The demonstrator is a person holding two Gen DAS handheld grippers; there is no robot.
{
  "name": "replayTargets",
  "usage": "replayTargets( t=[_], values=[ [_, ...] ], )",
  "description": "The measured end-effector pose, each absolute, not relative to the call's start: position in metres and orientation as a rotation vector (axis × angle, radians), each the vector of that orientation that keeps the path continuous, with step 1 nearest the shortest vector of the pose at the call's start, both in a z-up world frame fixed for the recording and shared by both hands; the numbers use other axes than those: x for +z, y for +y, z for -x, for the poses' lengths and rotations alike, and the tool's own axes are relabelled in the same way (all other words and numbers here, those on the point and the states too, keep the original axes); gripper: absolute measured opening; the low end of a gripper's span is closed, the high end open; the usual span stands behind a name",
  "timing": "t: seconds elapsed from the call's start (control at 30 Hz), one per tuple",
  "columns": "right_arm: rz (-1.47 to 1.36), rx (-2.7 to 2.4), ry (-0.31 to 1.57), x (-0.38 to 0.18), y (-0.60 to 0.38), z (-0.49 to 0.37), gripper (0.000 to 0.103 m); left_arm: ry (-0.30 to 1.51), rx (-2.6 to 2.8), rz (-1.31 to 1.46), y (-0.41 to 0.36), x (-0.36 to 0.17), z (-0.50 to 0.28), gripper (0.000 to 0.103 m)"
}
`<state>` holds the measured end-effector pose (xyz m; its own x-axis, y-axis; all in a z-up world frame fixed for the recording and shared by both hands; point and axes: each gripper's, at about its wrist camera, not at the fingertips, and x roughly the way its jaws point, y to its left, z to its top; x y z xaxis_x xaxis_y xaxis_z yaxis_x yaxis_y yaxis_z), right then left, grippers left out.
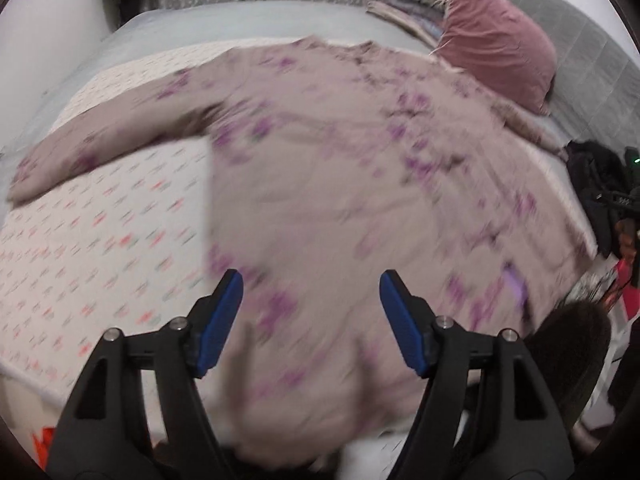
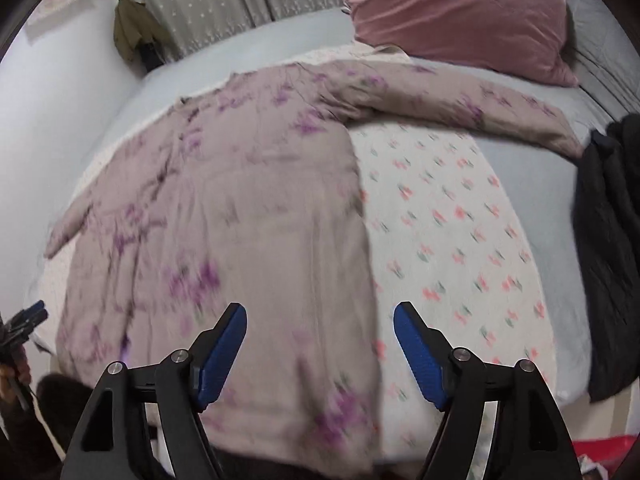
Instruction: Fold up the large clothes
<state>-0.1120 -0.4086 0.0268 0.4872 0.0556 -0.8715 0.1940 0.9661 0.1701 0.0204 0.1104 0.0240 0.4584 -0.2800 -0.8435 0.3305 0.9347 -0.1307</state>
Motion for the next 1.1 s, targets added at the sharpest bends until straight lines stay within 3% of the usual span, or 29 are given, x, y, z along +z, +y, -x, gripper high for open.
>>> replayTargets(
  t=[0.2, 0.57, 0.63, 0.7, 0.73, 0.9, 1.1],
  values=[
    [-0.283, -0.074, 1.126, 0.005, -0.401, 0.064, 0.077, 1.121, -0.486, -0.034, 0.053, 0.013, -0.044, 0.071],
    [-0.4, -0.344, 1.033, 0.017, -0.535, 0.027, 0.077, 0.917, -0.68, -0.19, -0.108, 0.055, -0.12, 0.07],
    [-0.42, -0.385, 1.018, 0.015, -0.558, 0.016, 0.077, 0.863, -0.733, -0.208, -0.156, 0.051, -0.142, 0.06],
    [-0.394, -0.453, 1.012, 0.015, -0.582, -0.001, 0.077, 0.843, -0.788, -0.217, -0.204, 0.041, -0.164, 0.034],
    [-0.364, -0.486, 1.002, 0.019, -0.596, -0.011, 0.077, 0.847, -0.806, -0.214, -0.221, 0.037, -0.172, 0.03],
    [-0.29, -0.633, 0.936, 0.04, -0.669, -0.047, 0.077, 0.882, -0.901, -0.175, -0.311, -0.003, -0.224, 0.017],
    [-0.346, -0.793, 0.993, 0.009, -0.765, -0.085, 0.077, 0.913, -0.959, -0.116, -0.365, -0.044, -0.255, 0.017]
  ],
)
